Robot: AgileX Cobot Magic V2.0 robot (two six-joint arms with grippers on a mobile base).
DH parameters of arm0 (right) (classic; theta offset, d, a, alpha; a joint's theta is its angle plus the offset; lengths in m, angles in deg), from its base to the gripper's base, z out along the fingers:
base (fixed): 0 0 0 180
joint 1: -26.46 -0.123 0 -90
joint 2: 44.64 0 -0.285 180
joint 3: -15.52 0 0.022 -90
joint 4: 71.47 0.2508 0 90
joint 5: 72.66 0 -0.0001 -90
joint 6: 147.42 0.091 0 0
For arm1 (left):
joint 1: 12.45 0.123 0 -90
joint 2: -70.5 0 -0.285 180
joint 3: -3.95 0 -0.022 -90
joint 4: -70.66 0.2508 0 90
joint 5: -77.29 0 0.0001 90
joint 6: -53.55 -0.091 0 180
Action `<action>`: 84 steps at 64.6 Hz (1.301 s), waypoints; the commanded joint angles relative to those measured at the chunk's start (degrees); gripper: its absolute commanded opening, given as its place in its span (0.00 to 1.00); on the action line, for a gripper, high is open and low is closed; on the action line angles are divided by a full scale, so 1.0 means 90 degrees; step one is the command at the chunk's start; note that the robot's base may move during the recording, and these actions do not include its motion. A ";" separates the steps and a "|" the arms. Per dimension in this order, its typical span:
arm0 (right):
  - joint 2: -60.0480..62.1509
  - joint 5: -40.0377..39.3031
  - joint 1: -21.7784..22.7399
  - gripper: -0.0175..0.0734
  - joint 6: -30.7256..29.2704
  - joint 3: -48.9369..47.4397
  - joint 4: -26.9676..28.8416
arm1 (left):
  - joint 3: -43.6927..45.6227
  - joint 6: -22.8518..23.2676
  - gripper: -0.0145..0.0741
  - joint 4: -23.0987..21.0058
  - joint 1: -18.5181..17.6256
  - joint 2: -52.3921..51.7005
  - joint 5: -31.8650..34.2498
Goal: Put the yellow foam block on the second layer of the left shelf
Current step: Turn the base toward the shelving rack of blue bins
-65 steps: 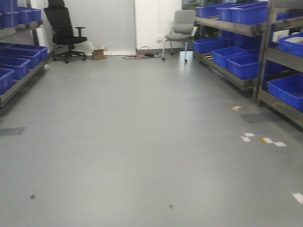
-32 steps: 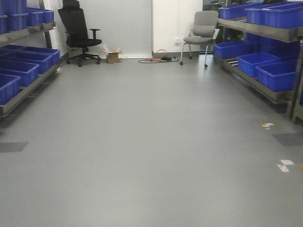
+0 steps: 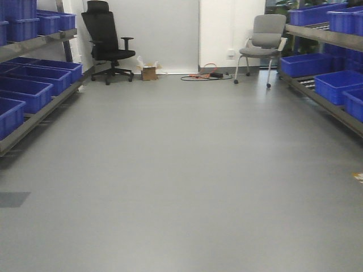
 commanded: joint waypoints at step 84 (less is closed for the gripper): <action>-0.0051 -0.0616 0.0036 0.67 -0.0042 -0.0170 0.0000 | -0.0171 0.0021 0.30 -0.0036 0.0001 -0.0131 0.0517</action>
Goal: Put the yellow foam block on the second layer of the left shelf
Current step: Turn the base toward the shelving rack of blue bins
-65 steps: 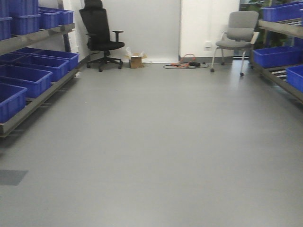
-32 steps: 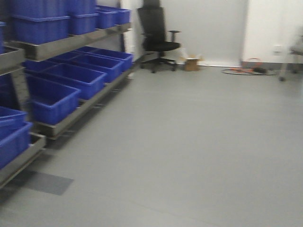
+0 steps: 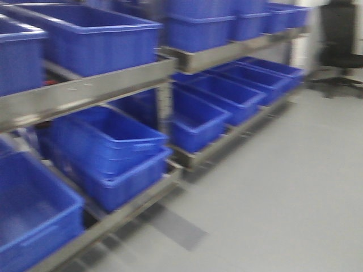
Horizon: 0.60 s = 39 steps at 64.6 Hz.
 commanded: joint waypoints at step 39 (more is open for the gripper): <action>-0.0051 -0.0616 0.0036 0.67 -0.0042 -0.0170 0.0000 | -0.0171 0.0021 0.30 -0.0036 0.0001 -0.0131 0.0517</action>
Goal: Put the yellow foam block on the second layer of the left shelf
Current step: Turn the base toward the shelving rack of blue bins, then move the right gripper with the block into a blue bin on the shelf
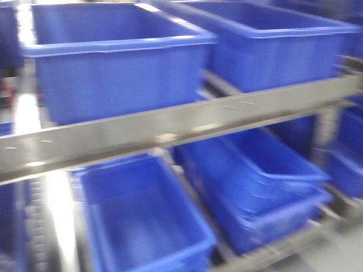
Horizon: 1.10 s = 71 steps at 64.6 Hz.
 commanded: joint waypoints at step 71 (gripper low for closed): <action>-0.0051 -0.0616 0.0036 0.67 -0.0042 -0.0170 0.0000 | -0.0171 0.0021 0.30 -0.0036 0.0001 -0.0131 0.0517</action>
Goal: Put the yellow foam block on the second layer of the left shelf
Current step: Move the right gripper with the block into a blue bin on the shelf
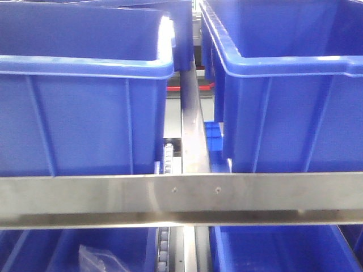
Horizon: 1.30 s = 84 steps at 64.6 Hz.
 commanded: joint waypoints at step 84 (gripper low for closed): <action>-0.4289 -0.1070 0.0036 0.76 -0.0042 -0.2667 -0.0039 | -0.0171 0.0021 0.30 0.0000 0.0001 -0.0131 0.0517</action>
